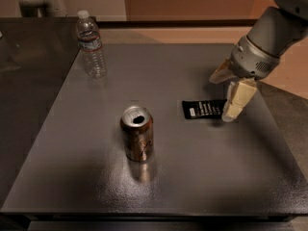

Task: Move rxbar chocolate near orange can

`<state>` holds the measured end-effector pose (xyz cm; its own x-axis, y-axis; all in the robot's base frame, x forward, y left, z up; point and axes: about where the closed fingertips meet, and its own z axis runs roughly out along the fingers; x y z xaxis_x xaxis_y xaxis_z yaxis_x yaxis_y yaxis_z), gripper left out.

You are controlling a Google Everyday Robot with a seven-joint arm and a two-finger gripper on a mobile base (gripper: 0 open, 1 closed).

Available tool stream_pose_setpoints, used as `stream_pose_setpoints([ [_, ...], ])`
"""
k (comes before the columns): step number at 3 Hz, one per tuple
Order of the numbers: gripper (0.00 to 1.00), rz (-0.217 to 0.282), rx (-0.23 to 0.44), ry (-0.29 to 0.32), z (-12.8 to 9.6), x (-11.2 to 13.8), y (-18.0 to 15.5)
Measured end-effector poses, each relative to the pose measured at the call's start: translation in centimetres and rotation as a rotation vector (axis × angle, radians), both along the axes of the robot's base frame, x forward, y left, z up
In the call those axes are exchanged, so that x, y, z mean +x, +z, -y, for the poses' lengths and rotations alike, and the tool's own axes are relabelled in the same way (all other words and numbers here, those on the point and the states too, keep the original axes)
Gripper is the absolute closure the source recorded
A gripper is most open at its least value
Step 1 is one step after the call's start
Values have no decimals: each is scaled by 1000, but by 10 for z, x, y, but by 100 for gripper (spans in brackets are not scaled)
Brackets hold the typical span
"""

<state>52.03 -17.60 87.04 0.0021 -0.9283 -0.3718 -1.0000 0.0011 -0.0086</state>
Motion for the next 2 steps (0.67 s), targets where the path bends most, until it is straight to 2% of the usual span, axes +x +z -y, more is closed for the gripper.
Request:
stream_pose_setpoints([
  [2, 0, -30, 41, -17, 1, -1, -21],
])
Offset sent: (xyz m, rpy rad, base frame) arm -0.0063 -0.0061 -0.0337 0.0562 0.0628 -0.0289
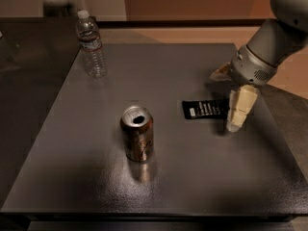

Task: Move rxbar chocolate near orange can

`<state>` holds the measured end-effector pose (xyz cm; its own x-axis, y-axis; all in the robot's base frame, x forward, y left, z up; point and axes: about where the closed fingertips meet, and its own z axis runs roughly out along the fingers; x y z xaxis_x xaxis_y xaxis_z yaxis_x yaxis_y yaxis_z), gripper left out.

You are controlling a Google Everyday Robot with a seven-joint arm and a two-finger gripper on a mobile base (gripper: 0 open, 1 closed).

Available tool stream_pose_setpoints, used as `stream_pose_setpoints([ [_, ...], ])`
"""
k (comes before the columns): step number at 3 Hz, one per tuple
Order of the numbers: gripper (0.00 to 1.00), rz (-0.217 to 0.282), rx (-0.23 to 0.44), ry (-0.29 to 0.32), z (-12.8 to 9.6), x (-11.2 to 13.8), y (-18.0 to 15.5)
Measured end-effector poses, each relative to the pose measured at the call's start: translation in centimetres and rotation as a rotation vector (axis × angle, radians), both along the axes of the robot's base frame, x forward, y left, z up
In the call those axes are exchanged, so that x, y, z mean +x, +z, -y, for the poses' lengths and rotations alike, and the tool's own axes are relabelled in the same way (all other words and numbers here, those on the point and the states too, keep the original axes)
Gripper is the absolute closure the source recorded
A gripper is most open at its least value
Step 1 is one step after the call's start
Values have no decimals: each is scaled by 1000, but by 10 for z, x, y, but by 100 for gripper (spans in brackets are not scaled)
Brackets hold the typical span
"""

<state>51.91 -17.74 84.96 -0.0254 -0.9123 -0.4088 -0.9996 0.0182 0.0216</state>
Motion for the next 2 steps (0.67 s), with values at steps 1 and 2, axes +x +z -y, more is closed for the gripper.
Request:
stream_pose_setpoints([
  [1, 0, -13, 12, -8, 1, -1, -10],
  [2, 18, -18, 23, -9, 0, -4, -14],
])
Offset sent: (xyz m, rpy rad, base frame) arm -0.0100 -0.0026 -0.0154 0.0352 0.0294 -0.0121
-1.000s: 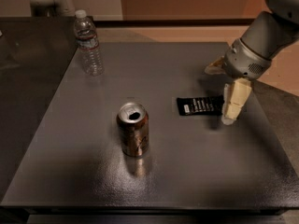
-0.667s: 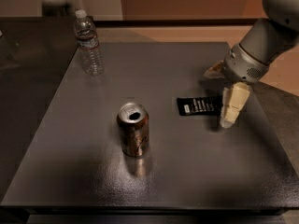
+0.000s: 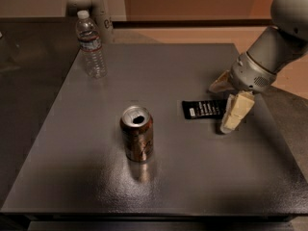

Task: Move rxbar chocolate near orange can

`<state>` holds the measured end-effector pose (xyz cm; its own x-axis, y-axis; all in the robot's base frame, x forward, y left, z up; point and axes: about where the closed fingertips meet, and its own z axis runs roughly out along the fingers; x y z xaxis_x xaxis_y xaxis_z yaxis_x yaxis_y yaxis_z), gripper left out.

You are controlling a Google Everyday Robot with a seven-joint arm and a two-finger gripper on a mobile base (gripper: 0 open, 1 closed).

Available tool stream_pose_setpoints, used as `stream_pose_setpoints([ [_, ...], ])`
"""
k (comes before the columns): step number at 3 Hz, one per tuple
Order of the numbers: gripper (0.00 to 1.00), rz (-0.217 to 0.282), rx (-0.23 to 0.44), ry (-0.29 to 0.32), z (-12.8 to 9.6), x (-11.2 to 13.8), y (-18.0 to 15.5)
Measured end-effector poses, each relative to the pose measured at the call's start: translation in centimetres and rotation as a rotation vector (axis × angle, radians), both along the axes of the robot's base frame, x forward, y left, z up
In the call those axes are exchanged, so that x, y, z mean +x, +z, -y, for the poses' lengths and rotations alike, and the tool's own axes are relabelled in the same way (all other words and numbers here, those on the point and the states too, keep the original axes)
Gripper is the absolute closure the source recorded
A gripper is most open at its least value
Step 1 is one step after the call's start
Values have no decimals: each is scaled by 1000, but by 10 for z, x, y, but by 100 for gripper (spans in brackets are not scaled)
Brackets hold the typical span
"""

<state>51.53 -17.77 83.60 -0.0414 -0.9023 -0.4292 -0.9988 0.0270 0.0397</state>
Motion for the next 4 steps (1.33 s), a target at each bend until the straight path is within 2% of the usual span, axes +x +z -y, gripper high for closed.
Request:
stream_pose_setpoints([
  [3, 88, 14, 31, 5, -5, -9, 3],
  [4, 100, 36, 54, 14, -17, -20, 14],
])
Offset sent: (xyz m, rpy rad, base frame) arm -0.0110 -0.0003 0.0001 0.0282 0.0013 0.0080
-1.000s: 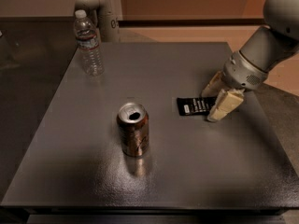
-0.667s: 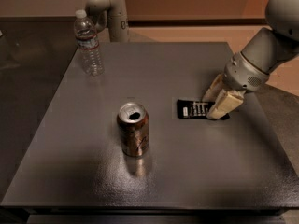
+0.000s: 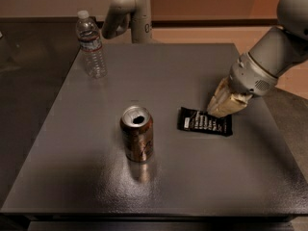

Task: Move rxbar chocolate near orange can

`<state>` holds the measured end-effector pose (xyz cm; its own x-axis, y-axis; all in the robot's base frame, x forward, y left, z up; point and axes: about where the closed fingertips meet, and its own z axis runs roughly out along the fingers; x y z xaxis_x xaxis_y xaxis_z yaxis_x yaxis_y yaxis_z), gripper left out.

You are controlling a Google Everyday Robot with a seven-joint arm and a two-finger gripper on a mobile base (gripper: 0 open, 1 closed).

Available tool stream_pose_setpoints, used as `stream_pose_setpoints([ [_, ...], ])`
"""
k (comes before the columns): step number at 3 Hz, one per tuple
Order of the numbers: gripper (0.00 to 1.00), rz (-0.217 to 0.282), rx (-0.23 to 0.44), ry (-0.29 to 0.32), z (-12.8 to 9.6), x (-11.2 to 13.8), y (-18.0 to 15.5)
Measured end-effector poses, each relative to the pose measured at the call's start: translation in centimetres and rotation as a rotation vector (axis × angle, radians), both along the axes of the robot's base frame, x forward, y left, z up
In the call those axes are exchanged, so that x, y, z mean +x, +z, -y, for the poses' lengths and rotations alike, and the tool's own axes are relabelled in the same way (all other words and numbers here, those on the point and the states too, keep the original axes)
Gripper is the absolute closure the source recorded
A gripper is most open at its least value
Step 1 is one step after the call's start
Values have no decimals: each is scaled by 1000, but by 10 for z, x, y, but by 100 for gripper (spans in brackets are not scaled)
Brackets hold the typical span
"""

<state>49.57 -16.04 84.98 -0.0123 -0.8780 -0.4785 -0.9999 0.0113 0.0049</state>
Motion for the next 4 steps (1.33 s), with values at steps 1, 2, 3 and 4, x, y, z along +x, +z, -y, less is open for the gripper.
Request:
stream_pose_setpoints([
  [1, 100, 3, 24, 30, -19, -15, 9],
  [2, 100, -10, 40, 68, -37, -28, 11],
  [3, 100, -24, 56, 104, -55, -37, 12],
  [4, 84, -34, 68, 142, -72, -43, 11],
])
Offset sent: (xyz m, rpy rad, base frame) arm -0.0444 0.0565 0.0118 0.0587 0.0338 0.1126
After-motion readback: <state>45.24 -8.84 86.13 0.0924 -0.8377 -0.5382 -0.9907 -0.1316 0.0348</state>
